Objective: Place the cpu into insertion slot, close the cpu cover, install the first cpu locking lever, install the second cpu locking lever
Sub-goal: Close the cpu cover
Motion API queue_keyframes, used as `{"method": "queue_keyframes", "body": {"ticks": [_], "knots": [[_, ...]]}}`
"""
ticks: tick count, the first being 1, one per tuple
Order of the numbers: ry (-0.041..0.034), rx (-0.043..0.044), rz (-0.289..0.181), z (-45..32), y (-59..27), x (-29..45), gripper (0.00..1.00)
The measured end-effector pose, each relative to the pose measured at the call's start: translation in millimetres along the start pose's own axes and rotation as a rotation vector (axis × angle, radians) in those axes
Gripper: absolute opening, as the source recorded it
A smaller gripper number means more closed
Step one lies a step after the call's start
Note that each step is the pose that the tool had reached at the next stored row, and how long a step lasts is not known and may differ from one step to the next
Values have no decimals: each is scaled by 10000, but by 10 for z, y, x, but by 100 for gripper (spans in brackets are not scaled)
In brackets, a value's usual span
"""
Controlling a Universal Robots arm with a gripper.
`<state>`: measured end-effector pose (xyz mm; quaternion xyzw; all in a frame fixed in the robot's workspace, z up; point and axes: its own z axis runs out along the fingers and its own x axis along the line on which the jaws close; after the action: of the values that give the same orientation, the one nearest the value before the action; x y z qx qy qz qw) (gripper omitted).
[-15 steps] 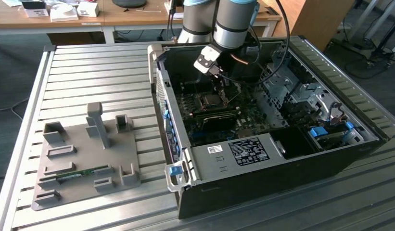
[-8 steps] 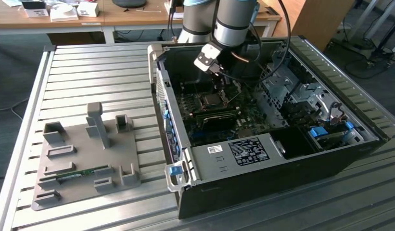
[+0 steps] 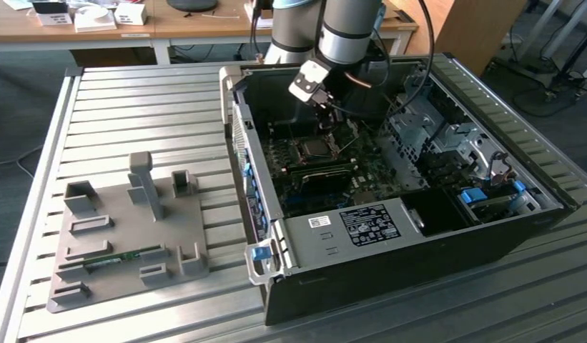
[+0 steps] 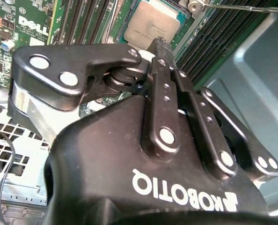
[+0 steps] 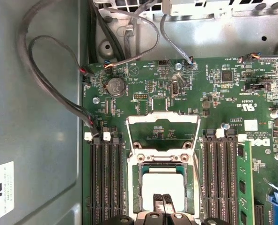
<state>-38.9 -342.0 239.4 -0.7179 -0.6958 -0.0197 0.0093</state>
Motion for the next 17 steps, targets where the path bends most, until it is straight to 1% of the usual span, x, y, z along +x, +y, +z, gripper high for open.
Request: {"method": "queue_keyframes", "body": {"ticks": [3,11,17], "knots": [[0,0,1,-20,0,1,11],[-2,1,1,-26,0,1,11],[0,-2,0,-87,1,3,11]]}}
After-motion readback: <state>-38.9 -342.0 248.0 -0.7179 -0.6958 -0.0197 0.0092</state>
